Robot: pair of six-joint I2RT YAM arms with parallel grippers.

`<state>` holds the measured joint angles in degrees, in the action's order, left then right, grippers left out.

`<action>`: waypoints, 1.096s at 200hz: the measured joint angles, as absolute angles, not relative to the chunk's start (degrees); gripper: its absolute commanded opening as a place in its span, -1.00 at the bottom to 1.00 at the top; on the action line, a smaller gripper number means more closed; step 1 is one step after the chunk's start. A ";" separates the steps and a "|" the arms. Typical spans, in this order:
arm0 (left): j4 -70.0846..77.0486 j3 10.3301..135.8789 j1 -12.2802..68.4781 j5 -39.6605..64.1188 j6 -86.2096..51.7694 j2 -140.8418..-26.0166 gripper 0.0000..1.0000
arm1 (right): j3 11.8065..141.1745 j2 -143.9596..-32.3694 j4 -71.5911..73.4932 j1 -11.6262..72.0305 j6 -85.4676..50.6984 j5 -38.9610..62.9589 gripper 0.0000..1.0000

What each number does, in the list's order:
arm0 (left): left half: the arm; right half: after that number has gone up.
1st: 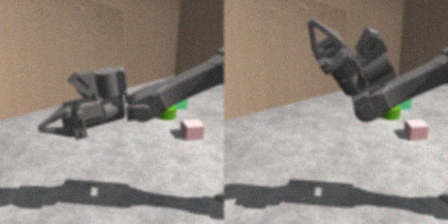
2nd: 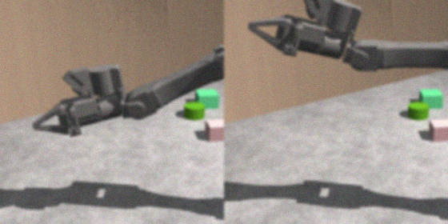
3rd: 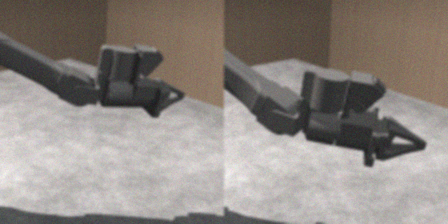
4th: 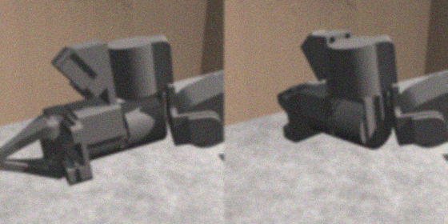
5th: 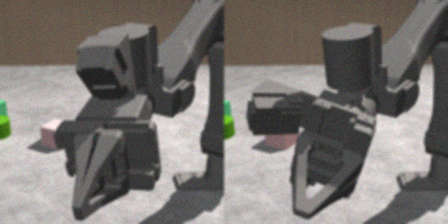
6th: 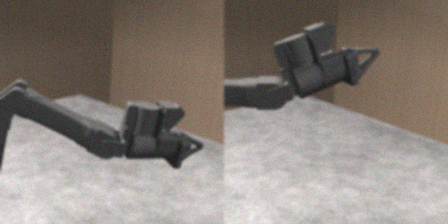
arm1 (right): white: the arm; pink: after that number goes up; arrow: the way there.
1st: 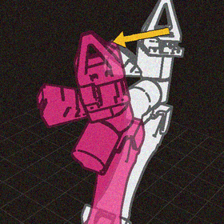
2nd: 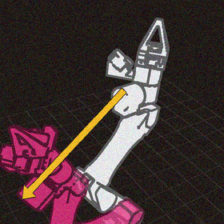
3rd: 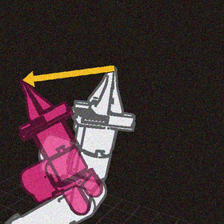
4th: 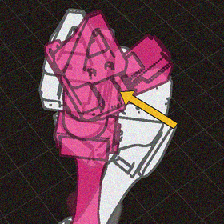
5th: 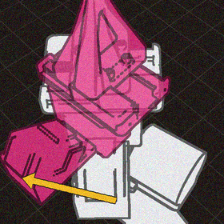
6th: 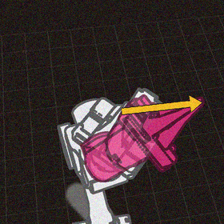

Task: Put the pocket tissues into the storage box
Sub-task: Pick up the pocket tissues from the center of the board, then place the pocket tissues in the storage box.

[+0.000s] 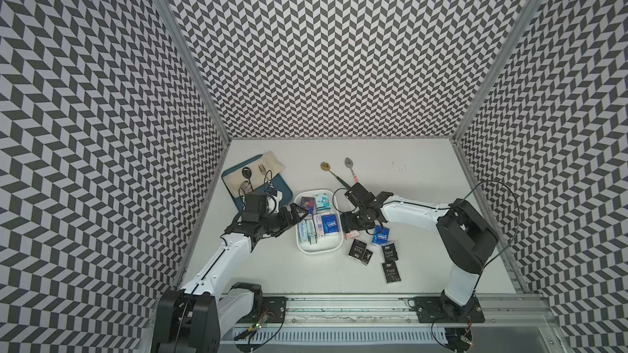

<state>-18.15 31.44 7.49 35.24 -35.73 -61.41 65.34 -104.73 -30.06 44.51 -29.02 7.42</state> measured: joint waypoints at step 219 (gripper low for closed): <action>-16.49 30.00 1.87 37.34 -35.88 -61.10 1.00 | 81.93 -101.41 -40.88 45.95 -28.16 1.04 -0.21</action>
